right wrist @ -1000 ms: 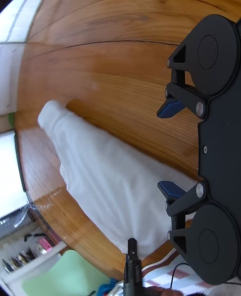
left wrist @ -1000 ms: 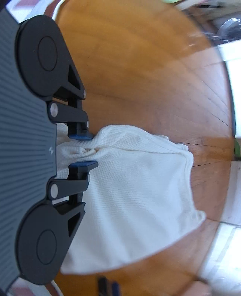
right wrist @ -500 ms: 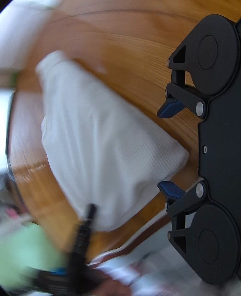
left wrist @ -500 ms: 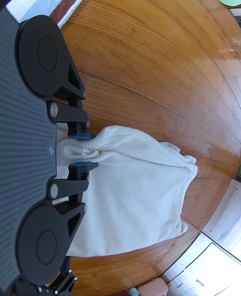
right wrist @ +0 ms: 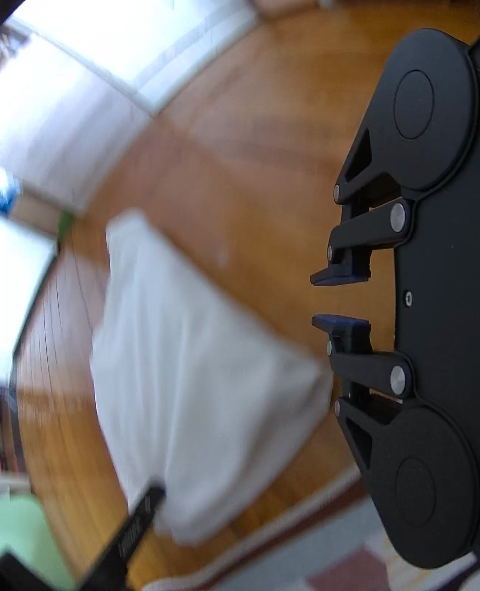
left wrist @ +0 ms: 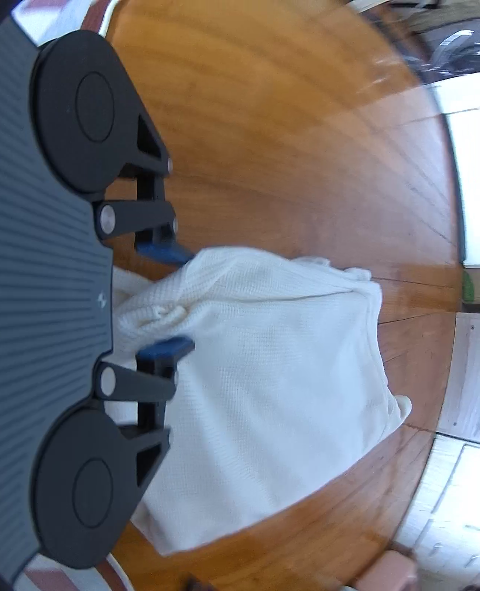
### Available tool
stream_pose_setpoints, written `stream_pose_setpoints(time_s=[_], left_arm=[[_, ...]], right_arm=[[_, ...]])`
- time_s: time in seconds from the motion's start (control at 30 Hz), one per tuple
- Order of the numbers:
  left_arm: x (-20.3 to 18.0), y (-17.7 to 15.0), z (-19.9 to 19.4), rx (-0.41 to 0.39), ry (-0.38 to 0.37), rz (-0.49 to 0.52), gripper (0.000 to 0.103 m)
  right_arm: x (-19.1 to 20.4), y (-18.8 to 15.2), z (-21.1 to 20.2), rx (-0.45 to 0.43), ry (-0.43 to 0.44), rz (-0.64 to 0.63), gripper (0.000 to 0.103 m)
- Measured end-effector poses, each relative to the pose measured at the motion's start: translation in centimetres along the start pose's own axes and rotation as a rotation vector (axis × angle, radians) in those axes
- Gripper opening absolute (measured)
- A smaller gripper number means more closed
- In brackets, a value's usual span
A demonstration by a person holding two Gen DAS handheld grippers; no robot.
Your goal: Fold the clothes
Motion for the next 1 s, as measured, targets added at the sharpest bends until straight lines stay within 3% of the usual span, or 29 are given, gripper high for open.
stream_pose_setpoints(time_s=[0.07,0.1,0.17,0.23,0.37,0.53,0.73,0.83,0.93,1.0], left_arm=[[-0.1,-0.2,-1.4,-0.014,0.048,0.043,0.072],[-0.1,-0.6,-2.2,-0.021,0.045,0.053,0.073],[0.0,-1.2,-3.3,-0.010,0.022,0.044,0.074],[0.1,-1.7,-4.5,0.000,-0.003,0.026,0.077],[-0.1,-2.4,-6.7,0.023,-0.067,-0.004,0.083],[-0.9,-3.1,-8.5,0.074,-0.209,-0.101,0.087],[-2.3,-3.1,-9.6,0.031,-0.189,-0.070,0.089],[-2.9,-2.4,-10.1,-0.012,-0.246,-0.098,0.089],[-3.6,-1.8,-10.9,-0.044,-0.299,-0.112,0.090],[-3.9,-1.5,-11.2,-0.072,-0.289,-0.093,0.094]], right_arm=[[-1.2,-0.2,-1.2,-0.016,0.037,0.097,0.019],[-1.7,-0.3,-1.9,-0.022,0.063,0.148,0.026],[-2.2,-0.5,-3.1,-0.024,0.147,0.262,0.056],[-2.4,-0.8,-4.3,-0.019,0.203,0.352,0.065],[-1.2,-1.2,-5.4,0.020,0.277,0.422,0.066],[0.3,-0.8,-6.9,0.032,0.334,0.436,0.069],[0.7,0.0,-8.2,0.017,0.256,0.444,0.071],[0.7,-0.2,-8.1,0.049,0.189,0.453,0.071],[0.9,-0.2,-8.1,0.048,0.206,0.464,0.071],[1.0,-0.1,-8.2,0.042,0.213,0.461,0.071]])
Point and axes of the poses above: each gripper's, at about its wrist camera, not at the fingertips, and z roughly the way its jaws point, x to its left, y to its top, the point moved 9 cm from there along z, roughly the way its jaws point, and after that the axes turned 3 degrees about y, right-handed, at the moved point
